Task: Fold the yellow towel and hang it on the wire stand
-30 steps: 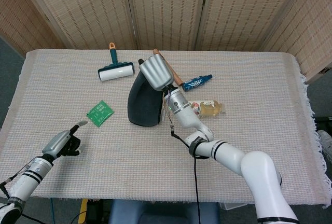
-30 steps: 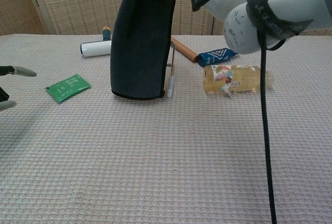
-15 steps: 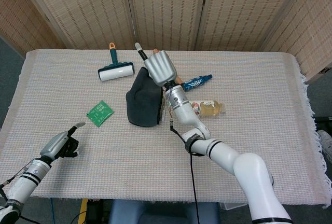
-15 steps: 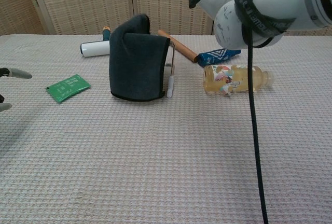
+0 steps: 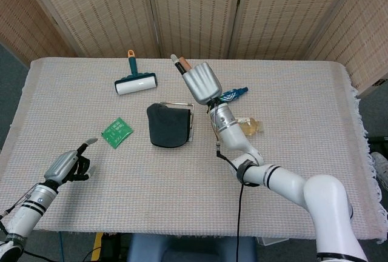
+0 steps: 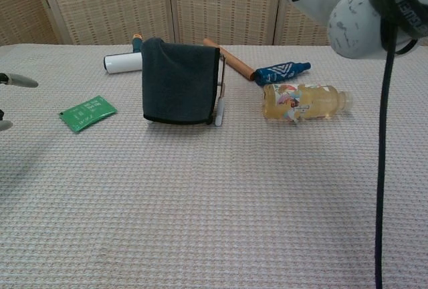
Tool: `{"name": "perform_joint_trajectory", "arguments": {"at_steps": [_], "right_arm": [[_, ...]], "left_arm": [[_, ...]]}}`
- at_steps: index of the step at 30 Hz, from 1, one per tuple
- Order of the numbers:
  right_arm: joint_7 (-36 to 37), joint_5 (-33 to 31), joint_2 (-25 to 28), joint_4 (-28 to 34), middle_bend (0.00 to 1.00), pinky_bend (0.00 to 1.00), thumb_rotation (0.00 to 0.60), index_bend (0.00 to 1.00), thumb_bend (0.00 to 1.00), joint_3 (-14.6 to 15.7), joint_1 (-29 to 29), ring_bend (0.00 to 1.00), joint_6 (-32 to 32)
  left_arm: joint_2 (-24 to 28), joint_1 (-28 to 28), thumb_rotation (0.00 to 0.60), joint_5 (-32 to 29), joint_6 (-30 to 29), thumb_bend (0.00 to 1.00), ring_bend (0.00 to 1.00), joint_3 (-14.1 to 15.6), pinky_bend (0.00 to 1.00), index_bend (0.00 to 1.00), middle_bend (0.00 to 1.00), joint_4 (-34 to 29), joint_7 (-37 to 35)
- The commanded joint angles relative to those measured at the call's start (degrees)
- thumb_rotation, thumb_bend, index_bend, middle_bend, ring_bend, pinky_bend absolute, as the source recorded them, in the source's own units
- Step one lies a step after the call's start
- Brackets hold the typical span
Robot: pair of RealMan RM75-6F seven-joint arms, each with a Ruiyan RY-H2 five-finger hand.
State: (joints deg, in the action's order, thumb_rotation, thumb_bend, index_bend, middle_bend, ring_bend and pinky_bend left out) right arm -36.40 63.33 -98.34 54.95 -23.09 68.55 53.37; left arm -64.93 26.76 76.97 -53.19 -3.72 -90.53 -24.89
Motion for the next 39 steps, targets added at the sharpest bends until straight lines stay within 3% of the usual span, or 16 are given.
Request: {"name": "perform_joint_trajectory", "arguments": {"at_steps": [1,12,20,31,34,39], "right_arm": [[0.5,-0.1,7.8,11.2,0.88,1.0,0.6,0.0,0.58,2.7,-6.1,1.0,1.9],[4.2,2.5,23.1,32.2,0.84,1.0,0.6,0.07,0.58,8.7,-17.6,0.95,7.0],[10.9,7.0,31.2,40.4,0.76,0.98,0.6,0.07,0.58,14.0,-27.5,0.87,13.6],[22.2,16.0,36.2,42.3,0.39,0.52,0.6,0.08,0.58,22.4,-41.5,0.4,23.9],[24.5,17.4,36.6,41.6,0.3,0.4,0.6,0.08,0.58,24.3,-44.9,0.29,26.0],[27.2,19.4,36.9,40.2,0.24,0.33,0.6,0.08,0.58,26.0,-49.8,0.22,30.0]], "left_arm": [[0.0,-0.5,0.6,0.0,-2.6,0.48,0.71,-0.5,0.83,0.03,0.78,-0.5,4.0],[-0.7,-1.3,0.6,-0.7,-6.9,0.47,0.55,-1.8,0.75,0.15,0.67,-0.3,10.4],[-1.5,-2.9,0.6,0.7,-12.9,0.47,0.45,-1.9,0.66,0.18,0.58,0.7,18.4],[-3.3,-7.4,0.6,3.3,-22.4,0.45,0.38,-0.9,0.44,0.17,0.46,1.0,25.6],[-3.3,-8.9,0.6,3.9,-24.7,0.41,0.31,-0.3,0.37,0.15,0.4,0.1,27.5],[-4.0,-11.8,0.6,5.9,-29.6,0.36,0.25,0.7,0.33,0.12,0.34,-0.6,30.7]]}}
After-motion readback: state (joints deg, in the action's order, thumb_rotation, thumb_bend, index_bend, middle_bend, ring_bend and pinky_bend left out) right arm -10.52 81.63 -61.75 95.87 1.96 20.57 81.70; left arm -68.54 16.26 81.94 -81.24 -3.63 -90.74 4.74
